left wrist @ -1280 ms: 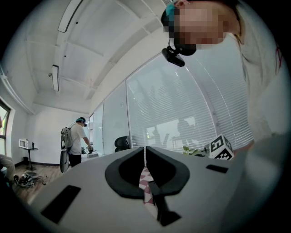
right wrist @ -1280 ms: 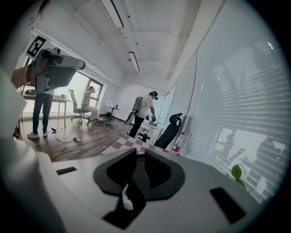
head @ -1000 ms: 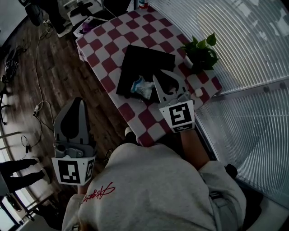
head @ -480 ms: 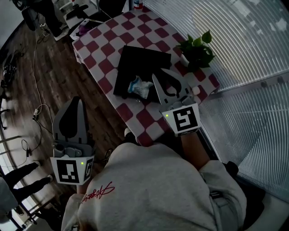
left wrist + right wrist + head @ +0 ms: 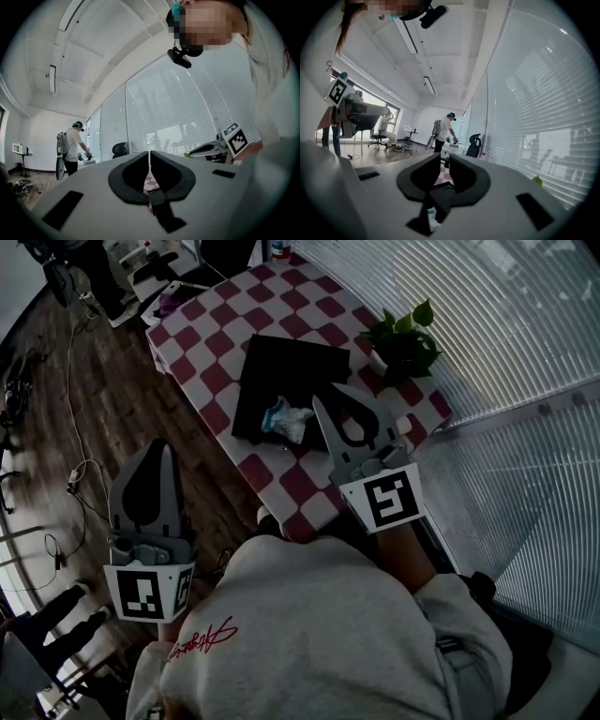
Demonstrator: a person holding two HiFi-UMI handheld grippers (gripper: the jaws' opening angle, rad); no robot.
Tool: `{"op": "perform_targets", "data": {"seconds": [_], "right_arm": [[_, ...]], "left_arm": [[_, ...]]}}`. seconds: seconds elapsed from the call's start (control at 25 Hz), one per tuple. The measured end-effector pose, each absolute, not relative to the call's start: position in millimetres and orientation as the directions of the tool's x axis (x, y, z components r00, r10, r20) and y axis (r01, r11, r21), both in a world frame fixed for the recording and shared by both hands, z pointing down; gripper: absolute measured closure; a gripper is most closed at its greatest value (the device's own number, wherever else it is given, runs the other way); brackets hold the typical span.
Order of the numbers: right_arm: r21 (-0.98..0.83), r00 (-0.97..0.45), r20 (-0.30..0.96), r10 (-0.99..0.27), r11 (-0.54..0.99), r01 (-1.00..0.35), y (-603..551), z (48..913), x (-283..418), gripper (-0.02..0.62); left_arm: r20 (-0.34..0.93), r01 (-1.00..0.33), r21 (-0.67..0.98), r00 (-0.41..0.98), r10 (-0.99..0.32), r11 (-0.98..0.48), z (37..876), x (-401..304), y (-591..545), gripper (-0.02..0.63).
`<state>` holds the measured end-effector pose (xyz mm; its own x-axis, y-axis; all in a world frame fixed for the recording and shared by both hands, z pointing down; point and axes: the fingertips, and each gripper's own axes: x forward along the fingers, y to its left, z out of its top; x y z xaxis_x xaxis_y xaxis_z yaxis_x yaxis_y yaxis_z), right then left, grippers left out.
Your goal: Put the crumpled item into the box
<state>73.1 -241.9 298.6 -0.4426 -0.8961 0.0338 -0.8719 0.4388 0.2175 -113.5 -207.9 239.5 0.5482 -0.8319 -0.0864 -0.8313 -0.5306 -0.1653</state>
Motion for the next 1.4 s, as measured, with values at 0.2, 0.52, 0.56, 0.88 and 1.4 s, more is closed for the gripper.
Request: {"op": "perform_targets", "data": {"seconds": [0.2,0.52,0.56,0.88,1.4], "right_arm": [[0.186,-0.447,-0.002,-0.895,0.439,-0.879,-234,284,75,0.529],[0.152,-0.435,-0.039,-0.900,0.424,-0.893,-225,271,82,0.538],[0.150,-0.432,-0.044,-0.901,0.422,-0.894,-224,269,84,0.541],[0.169,-0.399,-0.086,-0.913,0.381,-0.909,-219,261,93,0.584],[0.162,-0.389,-0.112,-0.914,0.369,-0.915,-219,255,95,0.584]], "left_arm": [[-0.090,-0.832,-0.164,0.548,-0.832,-0.530,238,-111,-206,0.581],[-0.094,-0.830,-0.161,0.551,-0.829,-0.534,238,-108,-206,0.581],[-0.094,-0.829,-0.161,0.552,-0.828,-0.535,238,-107,-206,0.581],[-0.098,-0.824,-0.163,0.561,-0.822,-0.543,238,-103,-208,0.581],[-0.095,-0.824,-0.165,0.560,-0.823,-0.542,238,-104,-210,0.581]]}}
